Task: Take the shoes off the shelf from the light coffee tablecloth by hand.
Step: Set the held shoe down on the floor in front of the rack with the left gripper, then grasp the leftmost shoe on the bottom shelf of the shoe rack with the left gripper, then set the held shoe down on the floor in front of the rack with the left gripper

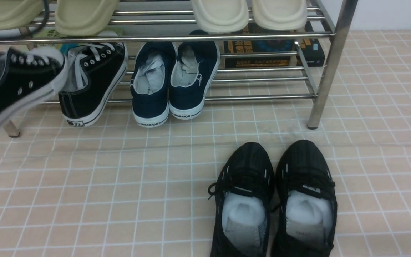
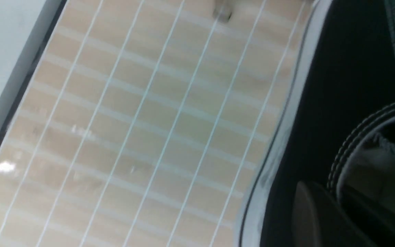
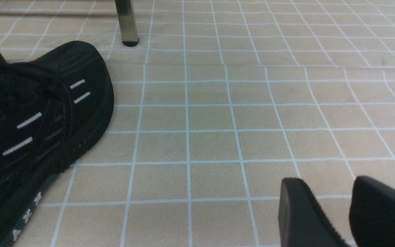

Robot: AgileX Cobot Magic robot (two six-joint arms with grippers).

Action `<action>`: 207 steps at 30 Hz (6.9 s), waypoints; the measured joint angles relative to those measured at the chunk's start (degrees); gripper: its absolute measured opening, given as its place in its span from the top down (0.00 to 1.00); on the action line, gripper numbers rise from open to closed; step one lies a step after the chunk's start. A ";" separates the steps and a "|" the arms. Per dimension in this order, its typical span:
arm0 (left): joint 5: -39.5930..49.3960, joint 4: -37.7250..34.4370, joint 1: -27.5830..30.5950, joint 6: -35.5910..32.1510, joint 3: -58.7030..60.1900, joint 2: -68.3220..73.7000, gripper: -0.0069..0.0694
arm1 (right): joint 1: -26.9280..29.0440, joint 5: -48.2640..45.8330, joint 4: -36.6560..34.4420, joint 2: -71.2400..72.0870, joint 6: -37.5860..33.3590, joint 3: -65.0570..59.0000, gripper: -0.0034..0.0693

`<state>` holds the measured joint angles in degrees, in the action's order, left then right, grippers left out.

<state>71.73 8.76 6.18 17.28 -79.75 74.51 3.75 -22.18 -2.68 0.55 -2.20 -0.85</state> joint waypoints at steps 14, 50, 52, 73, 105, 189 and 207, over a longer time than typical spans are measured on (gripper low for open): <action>-3.62 4.53 0.07 15.58 29.47 -14.38 0.88 | 0.00 0.00 0.00 0.00 0.00 0.00 0.62; -28.22 12.79 0.30 31.71 38.87 -9.52 0.87 | 0.00 0.00 0.00 0.00 0.00 0.00 0.62; -27.11 12.19 0.30 31.32 39.03 -9.33 0.87 | 0.00 0.00 0.00 0.00 0.00 0.00 0.62; -15.30 4.57 0.30 12.17 39.03 -9.32 0.84 | 0.00 0.00 0.00 0.00 0.00 0.00 0.62; -9.65 -17.59 -0.78 -2.54 -4.20 15.34 0.85 | 0.00 0.00 0.00 0.00 0.00 0.00 0.62; -24.22 13.02 -27.13 52.78 41.81 0.65 0.87 | 0.00 0.00 0.00 0.00 0.00 0.00 0.62; -7.38 11.70 -27.13 32.11 27.21 -0.30 0.60 | 0.00 0.00 0.00 0.00 0.00 0.00 0.62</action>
<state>64.35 20.46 -20.95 49.39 -52.54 74.21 3.75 -22.18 -2.68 0.55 -2.20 -0.85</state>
